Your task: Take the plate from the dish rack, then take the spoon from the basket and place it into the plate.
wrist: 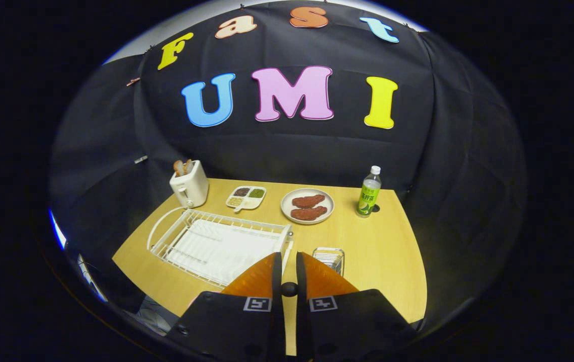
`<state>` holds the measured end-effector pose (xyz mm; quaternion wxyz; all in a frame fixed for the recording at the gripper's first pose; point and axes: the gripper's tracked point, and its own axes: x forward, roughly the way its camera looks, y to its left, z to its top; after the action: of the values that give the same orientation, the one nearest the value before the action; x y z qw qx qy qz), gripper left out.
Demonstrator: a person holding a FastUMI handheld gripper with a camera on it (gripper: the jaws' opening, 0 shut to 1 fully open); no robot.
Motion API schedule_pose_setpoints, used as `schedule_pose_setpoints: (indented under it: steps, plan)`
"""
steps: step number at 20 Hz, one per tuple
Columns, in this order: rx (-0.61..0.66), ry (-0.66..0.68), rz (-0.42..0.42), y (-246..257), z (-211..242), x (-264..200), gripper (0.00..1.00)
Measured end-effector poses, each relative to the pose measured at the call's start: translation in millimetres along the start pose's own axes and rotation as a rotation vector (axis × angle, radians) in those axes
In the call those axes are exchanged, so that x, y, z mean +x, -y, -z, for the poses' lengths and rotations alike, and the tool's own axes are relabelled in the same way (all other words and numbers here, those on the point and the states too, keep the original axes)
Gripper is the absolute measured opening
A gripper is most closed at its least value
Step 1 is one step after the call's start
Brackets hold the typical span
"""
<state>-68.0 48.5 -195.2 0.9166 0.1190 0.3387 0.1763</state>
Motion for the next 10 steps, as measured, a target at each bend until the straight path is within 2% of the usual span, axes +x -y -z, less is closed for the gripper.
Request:
schedule_pose_setpoints:
  steps: [5,10]
  plan:
    - [-0.005,-0.050,-0.170,-72,39,-4,0.12]
    - [-0.093,-0.123,-0.272,-139,94,19,0.12]
